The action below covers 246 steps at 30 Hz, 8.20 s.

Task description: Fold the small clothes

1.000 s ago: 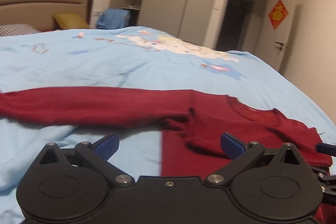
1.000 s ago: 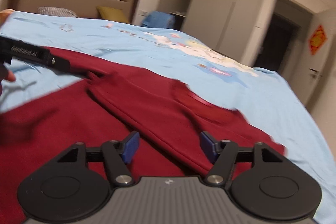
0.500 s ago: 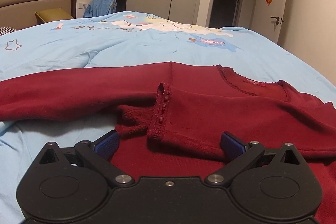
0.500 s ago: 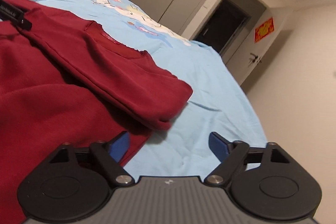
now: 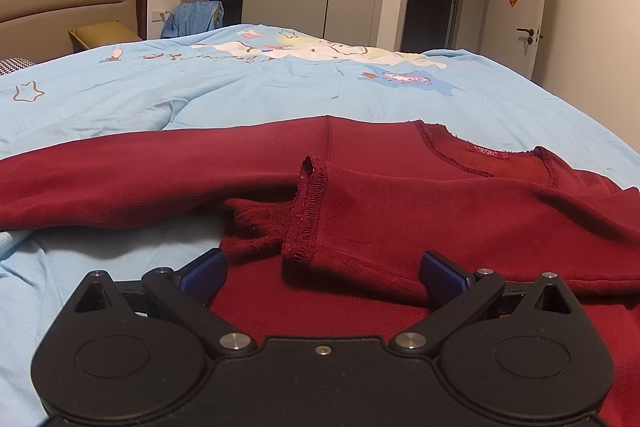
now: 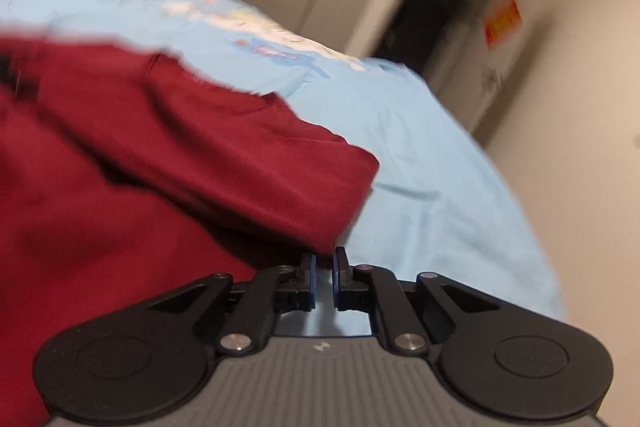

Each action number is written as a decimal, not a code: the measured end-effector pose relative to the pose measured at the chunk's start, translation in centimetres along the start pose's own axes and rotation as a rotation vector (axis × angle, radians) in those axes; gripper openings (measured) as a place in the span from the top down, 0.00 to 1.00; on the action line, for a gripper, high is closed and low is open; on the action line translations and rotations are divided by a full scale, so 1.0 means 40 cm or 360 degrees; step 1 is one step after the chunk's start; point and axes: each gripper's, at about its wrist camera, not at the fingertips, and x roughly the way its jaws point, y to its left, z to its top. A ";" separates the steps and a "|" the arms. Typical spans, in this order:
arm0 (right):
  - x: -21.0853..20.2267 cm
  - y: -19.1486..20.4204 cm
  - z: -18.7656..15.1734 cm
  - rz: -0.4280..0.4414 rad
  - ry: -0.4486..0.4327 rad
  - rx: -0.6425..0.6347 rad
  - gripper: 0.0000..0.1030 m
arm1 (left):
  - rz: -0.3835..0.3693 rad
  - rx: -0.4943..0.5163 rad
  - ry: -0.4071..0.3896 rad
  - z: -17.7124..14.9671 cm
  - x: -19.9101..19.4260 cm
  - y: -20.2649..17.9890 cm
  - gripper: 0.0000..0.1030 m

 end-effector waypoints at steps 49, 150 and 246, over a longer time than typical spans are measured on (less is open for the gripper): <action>-0.193 0.222 -0.057 0.0670 -0.0063 0.0300 0.00 | 0.0734 -0.1091 -0.0167 0.045 -0.266 0.742 0.75; 0.068 0.131 0.070 0.0486 -0.0139 0.0504 0.00 | 0.0019 0.0331 0.0085 0.083 -0.047 0.208 0.57; -0.670 0.238 -0.267 0.0276 -0.0335 -0.0606 0.93 | -0.0519 0.0906 -0.0013 -0.356 -0.764 -0.060 0.01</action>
